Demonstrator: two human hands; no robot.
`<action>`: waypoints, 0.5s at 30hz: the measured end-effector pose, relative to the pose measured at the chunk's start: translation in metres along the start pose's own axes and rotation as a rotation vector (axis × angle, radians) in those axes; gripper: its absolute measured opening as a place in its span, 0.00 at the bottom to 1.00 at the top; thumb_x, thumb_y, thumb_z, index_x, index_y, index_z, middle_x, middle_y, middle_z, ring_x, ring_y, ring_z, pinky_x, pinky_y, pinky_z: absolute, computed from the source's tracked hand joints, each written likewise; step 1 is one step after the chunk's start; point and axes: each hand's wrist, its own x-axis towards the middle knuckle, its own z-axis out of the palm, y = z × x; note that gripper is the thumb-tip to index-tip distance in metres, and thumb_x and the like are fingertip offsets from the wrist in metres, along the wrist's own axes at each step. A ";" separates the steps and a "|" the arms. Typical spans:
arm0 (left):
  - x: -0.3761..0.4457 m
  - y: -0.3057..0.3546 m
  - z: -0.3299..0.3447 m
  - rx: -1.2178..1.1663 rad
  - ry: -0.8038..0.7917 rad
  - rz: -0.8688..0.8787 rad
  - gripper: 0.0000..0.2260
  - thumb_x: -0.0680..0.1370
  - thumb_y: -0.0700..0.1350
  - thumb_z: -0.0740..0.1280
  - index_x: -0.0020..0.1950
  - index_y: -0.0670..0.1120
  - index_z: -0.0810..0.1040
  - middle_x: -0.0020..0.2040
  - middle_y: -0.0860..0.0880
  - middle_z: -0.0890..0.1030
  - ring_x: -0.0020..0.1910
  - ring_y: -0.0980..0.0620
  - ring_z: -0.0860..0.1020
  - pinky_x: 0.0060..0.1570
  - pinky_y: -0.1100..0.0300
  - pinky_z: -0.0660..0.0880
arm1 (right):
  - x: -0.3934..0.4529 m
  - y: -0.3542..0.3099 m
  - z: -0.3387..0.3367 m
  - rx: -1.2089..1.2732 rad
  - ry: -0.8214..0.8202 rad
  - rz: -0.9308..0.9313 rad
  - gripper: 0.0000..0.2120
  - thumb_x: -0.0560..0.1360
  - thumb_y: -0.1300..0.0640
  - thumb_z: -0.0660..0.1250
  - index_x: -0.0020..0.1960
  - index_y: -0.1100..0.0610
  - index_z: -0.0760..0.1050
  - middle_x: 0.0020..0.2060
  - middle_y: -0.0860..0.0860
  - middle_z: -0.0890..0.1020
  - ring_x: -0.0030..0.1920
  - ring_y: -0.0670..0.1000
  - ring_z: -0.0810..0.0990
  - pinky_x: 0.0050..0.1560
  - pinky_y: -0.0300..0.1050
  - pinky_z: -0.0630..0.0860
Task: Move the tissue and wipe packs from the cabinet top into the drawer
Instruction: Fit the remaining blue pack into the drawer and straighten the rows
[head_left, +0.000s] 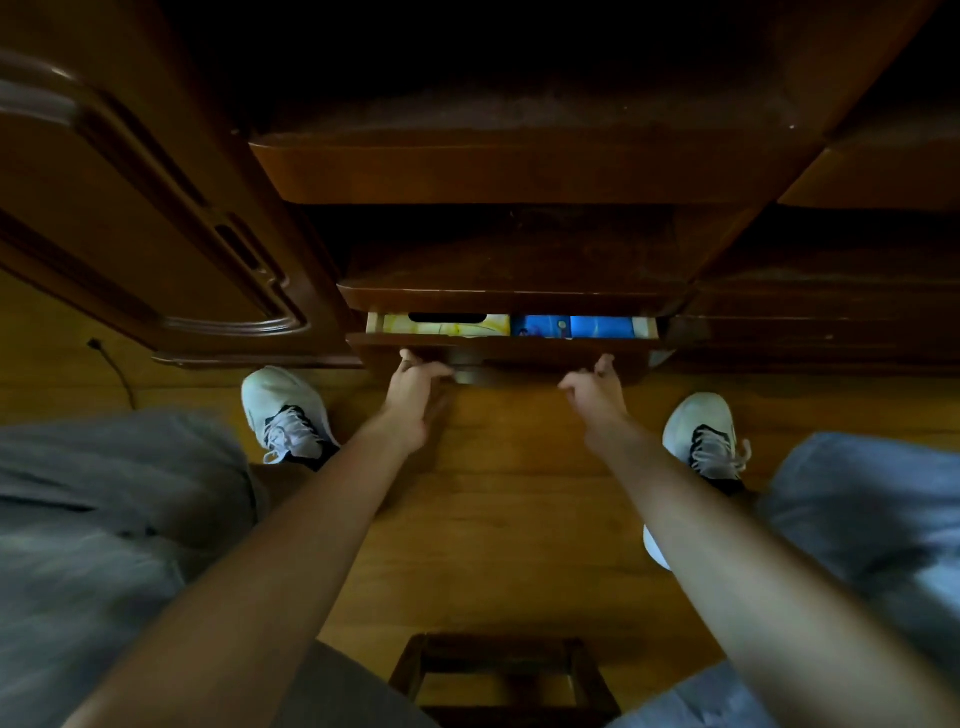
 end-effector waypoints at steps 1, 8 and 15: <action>0.005 0.004 0.000 -0.038 -0.022 -0.010 0.17 0.79 0.37 0.66 0.67 0.49 0.74 0.59 0.42 0.80 0.53 0.46 0.80 0.59 0.50 0.78 | 0.005 -0.002 0.003 0.010 0.004 0.015 0.39 0.77 0.66 0.65 0.82 0.50 0.52 0.73 0.58 0.71 0.55 0.53 0.77 0.54 0.47 0.74; 0.040 0.030 0.011 0.108 -0.021 0.017 0.39 0.79 0.32 0.64 0.82 0.58 0.51 0.78 0.47 0.64 0.48 0.54 0.76 0.39 0.60 0.81 | 0.029 -0.023 0.008 0.021 0.064 -0.038 0.46 0.75 0.69 0.65 0.82 0.40 0.49 0.72 0.54 0.72 0.56 0.52 0.77 0.45 0.43 0.78; 0.041 0.034 0.017 0.051 -0.007 0.004 0.27 0.80 0.37 0.65 0.78 0.53 0.63 0.56 0.45 0.80 0.55 0.47 0.81 0.51 0.51 0.80 | 0.020 -0.024 0.014 0.256 0.013 -0.039 0.45 0.78 0.71 0.64 0.82 0.39 0.48 0.78 0.55 0.62 0.70 0.57 0.71 0.64 0.57 0.78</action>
